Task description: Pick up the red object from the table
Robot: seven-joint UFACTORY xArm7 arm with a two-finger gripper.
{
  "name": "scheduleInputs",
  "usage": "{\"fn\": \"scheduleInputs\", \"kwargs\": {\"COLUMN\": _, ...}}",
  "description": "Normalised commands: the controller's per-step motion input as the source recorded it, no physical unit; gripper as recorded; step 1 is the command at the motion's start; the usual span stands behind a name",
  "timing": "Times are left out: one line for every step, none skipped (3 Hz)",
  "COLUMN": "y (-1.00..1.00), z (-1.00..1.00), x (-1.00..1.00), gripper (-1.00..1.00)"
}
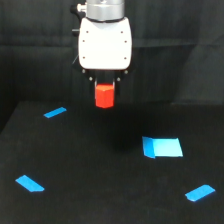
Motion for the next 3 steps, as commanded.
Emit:
{"fn": "scheduleInputs", "kwargs": {"y": -0.06, "z": -0.05, "x": -0.03, "gripper": -0.99}}
{"fn": "scheduleInputs", "kwargs": {"y": -0.02, "z": 0.04, "x": 0.01, "gripper": -1.00}}
{"fn": "scheduleInputs", "kwargs": {"y": -0.12, "z": 0.03, "x": -0.04, "gripper": -0.88}}
